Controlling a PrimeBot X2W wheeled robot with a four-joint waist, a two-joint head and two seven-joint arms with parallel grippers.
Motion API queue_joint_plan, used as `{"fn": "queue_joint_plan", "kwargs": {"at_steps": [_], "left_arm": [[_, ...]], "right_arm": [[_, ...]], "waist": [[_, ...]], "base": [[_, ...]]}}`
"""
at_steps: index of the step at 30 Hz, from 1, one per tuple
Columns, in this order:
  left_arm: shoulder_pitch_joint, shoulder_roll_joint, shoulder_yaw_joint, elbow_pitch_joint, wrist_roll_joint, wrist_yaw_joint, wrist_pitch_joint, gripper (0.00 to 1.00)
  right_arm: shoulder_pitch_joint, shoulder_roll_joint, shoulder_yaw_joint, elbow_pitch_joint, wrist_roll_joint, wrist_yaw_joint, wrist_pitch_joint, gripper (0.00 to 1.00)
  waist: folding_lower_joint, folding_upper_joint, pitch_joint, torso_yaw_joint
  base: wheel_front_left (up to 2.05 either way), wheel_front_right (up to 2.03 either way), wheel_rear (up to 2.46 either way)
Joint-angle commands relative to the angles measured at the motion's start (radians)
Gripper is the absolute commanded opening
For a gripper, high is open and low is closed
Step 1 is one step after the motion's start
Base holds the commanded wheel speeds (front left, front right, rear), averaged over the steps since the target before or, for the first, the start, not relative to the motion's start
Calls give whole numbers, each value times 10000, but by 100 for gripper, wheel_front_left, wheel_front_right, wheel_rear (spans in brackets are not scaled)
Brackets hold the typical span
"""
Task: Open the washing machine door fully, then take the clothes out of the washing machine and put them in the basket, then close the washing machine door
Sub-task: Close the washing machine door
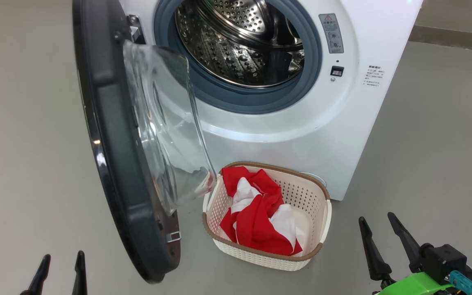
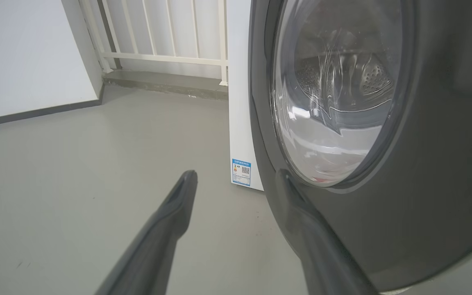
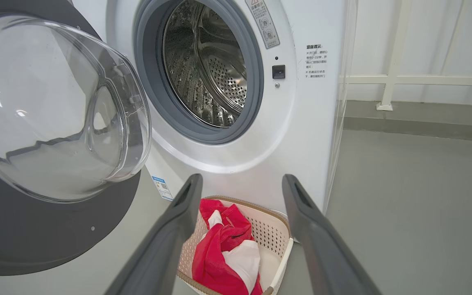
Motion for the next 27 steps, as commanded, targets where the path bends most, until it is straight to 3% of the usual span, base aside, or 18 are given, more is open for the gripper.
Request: {"fn": "queue_joint_plan", "kwargs": {"at_steps": [1, 6, 7, 8, 9, 13, 16, 21, 25, 27], "left_arm": [[-269, 138, 379, -270, 28, -58, -122, 100], [-318, 98, 420, -292, -158, -58, -122, 100], [-341, 84, 415, -303, -306, -58, -122, 73], [-364, 71, 362, -298, -548, -58, -122, 27], [-394, 99, 298, -329, -799, -58, -122, 0], [-542, 363, 80, -451, -2224, -58, -122, 0], [-791, 556, -2, -623, -4026, -58, -122, 0], [-1288, 1332, -420, -1037, -8738, -58, -109, 0], [-1557, 2073, -377, -1786, -12355, -58, 752, 0], [-1603, 2313, -135, -2086, -13596, -58, 1462, 0]], "right_arm": [[-360, -102, 227, -229, -17, 65, -63, 100], [-358, -102, 232, -225, -5, 65, -63, 100], [-356, -102, 234, -222, -3, 65, -63, 100], [-353, -102, 236, -217, 1, 65, -63, 100], [-344, -102, 237, -212, 10, 65, -63, 100], [-310, -102, 233, -203, 40, 65, -63, 100], [-299, -102, 235, -202, 49, 65, -63, 100], [-307, -102, 238, -202, 67, 65, -63, 100], [-288, -102, 238, -216, 85, 65, -63, 100], [-275, -102, 245, -226, 97, 65, -63, 100]], "waist": [[0, 0, 0, 6], [0, 0, -24, 20], [0, 0, -31, 21], [0, 0, -46, 22], [0, 0, -67, 24], [0, 0, -112, 36], [0, 0, -111, 47], [0, 0, -106, 42], [0, 0, -95, 21], [0, 0, -88, -6]], "base": [[0, 0, 0], [0, 0, 0], [0, 0, 0], [0, 0, 0], [0, 0, 0], [0, 0, 0], [0, 0, 0], [0, 0, 0], [0, 0, 0], [0, 0, 0]]}}
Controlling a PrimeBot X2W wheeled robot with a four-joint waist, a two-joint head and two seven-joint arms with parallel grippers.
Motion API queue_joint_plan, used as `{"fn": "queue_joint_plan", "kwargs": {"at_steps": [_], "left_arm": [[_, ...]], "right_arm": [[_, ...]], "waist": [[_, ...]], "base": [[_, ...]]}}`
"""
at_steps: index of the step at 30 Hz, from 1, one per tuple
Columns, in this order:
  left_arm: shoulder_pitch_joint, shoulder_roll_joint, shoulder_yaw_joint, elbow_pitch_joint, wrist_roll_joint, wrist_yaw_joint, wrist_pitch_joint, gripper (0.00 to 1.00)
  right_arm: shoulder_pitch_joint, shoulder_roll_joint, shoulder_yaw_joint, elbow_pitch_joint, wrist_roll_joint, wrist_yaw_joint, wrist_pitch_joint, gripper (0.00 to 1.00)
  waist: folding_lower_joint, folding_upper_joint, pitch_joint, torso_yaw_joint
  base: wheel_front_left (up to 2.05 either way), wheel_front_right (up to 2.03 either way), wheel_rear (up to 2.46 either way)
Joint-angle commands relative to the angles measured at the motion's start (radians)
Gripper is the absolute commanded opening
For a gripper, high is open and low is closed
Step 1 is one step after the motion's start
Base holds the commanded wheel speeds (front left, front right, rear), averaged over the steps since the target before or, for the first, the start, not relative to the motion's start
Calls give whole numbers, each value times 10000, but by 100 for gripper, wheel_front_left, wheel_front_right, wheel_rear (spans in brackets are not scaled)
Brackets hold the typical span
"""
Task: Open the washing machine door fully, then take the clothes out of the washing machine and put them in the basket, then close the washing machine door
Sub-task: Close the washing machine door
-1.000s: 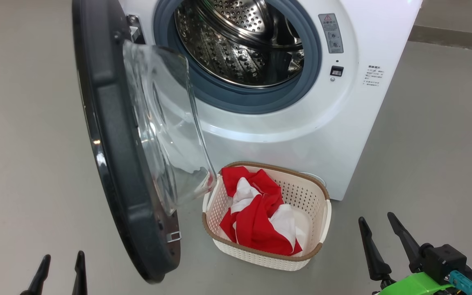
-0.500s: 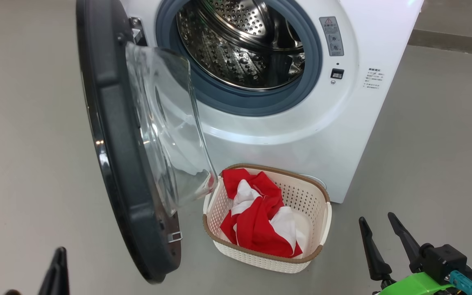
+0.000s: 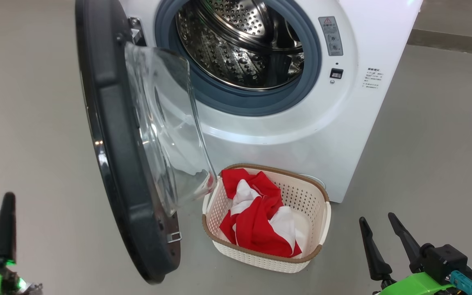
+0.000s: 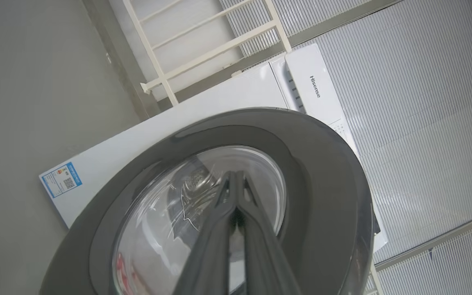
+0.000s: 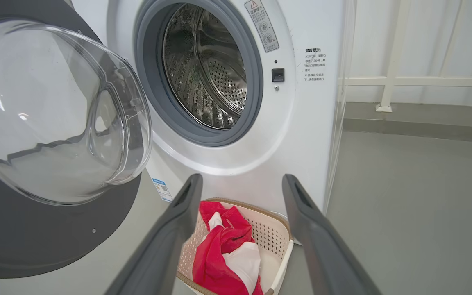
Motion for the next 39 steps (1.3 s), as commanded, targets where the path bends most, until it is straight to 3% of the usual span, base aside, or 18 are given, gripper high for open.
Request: {"fn": "queue_joint_plan", "kwargs": {"at_steps": [1, 3, 7, 12, 26, 39], "left_arm": [[-444, 436, 445, -380, -561, -58, 582, 0], [-385, 580, 453, -600, -1417, -58, 1815, 0], [-21, 816, 406, -856, -2027, -58, 4355, 0], [153, 601, 404, -967, -2035, -58, 6026, 0], [-201, -420, 858, -1090, -1355, -58, 7966, 0], [-1195, -1404, 301, -1464, -183, -58, 8052, 0]], "right_arm": [[-270, -102, 259, -248, 30, 65, -63, 100], [-258, -102, 274, -255, 42, 65, -63, 100], [-259, -102, 290, -269, 39, 65, -63, 100], [-285, -102, 285, -279, 19, 65, -63, 100], [-441, -102, 269, -293, -59, 65, -63, 100], [-763, -102, 174, -415, -48, 65, -63, 100]], "waist": [[0, 0, 7, -29], [0, 0, 29, -68], [0, 0, 109, -177], [0, 0, 206, -268], [0, 0, 463, -507], [0, 0, 953, -988]], "base": [[0, 0, 0], [0, 0, 0], [0, 0, 0], [0, 0, 0], [0, 0, 0], [0, 0, 0]]}}
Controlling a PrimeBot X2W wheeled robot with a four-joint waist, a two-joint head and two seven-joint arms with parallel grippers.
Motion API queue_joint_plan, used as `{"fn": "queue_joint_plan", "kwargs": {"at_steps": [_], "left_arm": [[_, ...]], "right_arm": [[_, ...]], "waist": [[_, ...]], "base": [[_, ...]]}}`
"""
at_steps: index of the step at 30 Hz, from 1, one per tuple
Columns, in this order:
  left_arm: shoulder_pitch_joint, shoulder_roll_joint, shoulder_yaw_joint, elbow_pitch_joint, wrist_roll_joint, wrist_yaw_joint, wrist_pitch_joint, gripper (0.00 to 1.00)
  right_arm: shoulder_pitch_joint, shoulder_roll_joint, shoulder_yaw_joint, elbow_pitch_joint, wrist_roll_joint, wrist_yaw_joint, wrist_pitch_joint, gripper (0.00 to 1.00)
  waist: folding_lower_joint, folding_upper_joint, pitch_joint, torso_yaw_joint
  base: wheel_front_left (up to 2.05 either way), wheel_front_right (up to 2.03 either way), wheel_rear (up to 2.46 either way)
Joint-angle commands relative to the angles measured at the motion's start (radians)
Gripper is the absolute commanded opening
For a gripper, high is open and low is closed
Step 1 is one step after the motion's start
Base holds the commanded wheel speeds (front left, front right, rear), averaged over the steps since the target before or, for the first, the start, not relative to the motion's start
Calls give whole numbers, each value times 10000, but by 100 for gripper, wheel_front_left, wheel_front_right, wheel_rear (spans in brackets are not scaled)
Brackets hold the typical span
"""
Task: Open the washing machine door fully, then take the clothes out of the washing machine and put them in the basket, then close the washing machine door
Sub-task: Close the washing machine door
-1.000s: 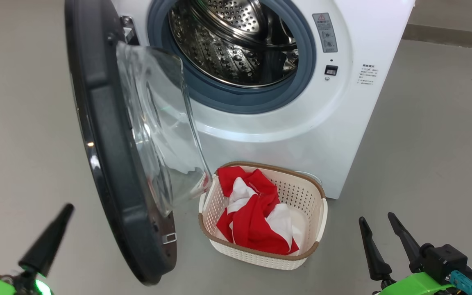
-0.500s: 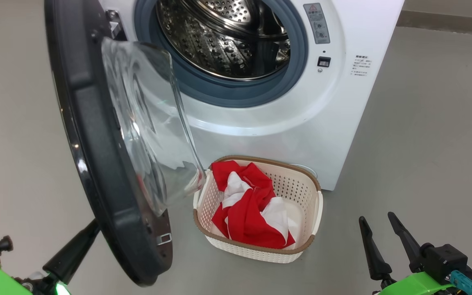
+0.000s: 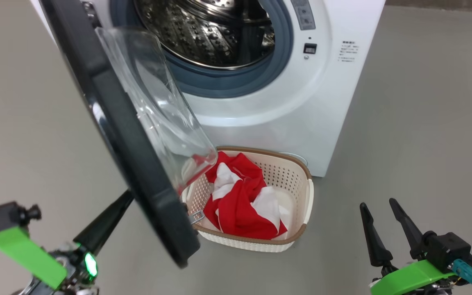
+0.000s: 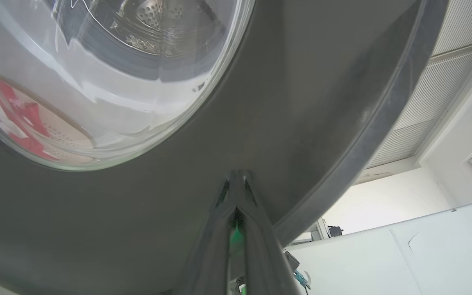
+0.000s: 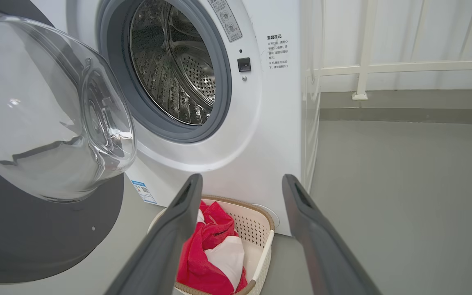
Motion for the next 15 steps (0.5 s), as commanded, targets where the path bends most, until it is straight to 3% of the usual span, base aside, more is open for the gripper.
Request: {"fn": "queue_joint_plan", "kwargs": {"at_steps": [1, 15], "left_arm": [[-707, 43, 169, -357, 232, -69, -144, 0], [-2480, 234, -1436, 187, 1183, -69, -2401, 0]], "right_arm": [[-433, -99, 193, -291, -47, 65, -63, 100], [-1010, -98, -131, -505, -92, 65, -63, 100]], "waist": [[0, 0, 197, -208], [0, 0, 1091, -1216]], "base": [[0, 0, 0], [0, 0, 0]]}}
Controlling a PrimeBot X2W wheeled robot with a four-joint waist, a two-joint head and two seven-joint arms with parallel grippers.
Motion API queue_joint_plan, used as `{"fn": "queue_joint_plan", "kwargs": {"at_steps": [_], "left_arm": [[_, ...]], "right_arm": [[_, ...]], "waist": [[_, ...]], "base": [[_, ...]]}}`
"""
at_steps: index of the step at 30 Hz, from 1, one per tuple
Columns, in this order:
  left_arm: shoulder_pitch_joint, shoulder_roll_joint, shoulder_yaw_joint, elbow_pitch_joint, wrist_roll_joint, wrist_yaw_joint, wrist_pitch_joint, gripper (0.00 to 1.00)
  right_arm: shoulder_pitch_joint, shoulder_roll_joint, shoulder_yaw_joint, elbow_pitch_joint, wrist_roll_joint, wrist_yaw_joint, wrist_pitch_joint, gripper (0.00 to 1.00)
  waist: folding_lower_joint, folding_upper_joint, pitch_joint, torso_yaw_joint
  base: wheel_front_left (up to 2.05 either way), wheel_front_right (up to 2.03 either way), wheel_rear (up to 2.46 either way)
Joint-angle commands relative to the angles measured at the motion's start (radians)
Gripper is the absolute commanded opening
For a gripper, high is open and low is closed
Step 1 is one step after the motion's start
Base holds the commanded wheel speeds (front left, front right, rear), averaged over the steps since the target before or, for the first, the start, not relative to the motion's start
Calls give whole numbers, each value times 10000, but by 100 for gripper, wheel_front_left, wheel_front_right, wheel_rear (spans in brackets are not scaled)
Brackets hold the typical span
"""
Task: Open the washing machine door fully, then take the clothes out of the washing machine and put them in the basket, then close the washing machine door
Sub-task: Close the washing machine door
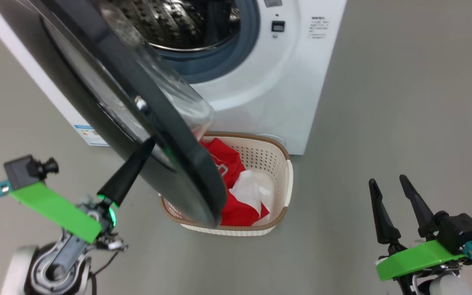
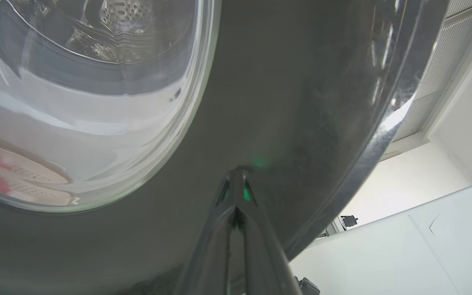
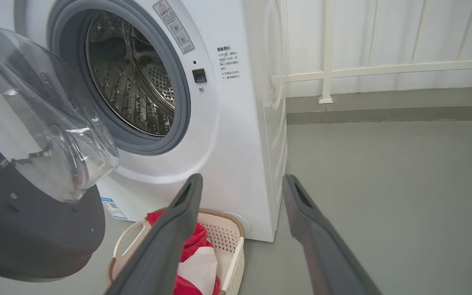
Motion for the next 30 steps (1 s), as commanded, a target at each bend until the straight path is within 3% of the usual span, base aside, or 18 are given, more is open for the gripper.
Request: {"fn": "queue_joint_plan", "kwargs": {"at_steps": [1, 30], "left_arm": [[-731, 343, 68, -68, 57, -69, -275, 0], [-5389, 2245, -2175, 3088, 242, -69, -5144, 0]], "right_arm": [[-392, -77, 193, -315, -67, 65, -63, 100], [-1291, -77, 209, -686, 657, 65, -63, 100]], "waist": [[0, 0, 378, -393], [0, 0, 2066, -2399]], "base": [[0, 0, 0], [0, 0, 0]]}}
